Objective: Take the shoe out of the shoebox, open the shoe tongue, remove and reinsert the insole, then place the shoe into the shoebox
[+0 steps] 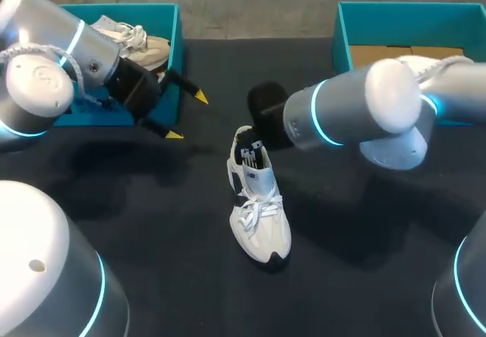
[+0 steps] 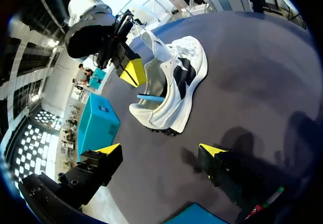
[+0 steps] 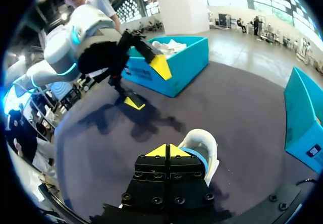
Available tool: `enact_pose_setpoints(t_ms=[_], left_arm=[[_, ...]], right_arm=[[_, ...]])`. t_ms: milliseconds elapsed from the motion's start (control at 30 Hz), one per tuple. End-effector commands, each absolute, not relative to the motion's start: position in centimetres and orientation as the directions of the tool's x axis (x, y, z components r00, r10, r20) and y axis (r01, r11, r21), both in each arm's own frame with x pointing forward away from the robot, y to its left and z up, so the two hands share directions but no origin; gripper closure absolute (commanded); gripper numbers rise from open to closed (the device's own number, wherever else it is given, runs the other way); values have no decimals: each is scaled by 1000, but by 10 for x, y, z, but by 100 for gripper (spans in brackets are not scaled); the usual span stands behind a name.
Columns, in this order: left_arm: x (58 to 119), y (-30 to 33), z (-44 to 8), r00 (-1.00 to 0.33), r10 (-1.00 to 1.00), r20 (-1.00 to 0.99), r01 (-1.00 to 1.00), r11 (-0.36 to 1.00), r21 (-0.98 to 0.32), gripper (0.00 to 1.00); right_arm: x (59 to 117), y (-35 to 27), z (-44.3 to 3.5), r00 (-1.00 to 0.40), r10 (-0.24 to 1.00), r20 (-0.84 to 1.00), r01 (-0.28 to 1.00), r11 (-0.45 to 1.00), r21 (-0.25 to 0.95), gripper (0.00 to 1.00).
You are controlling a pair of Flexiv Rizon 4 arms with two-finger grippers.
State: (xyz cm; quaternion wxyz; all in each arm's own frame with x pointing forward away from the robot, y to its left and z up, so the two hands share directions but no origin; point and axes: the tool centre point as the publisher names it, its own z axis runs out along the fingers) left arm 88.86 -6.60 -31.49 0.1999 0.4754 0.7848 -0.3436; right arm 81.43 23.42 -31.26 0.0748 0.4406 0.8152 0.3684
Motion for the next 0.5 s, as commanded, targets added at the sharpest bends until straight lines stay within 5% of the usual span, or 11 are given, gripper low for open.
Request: enact_pose_setpoints(t_ms=[33, 500], left_arm=[[889, -61, -309, -471, 618, -629, 882, 321, -346, 0], [897, -47, -304, -505, 621, -599, 863, 369, -345, 0]], right_arm=[[813, 236, -316, -477, 877, 56, 675, 325, 663, 100], [831, 228, -328, -416, 909, 21, 714, 312, 626, 100]])
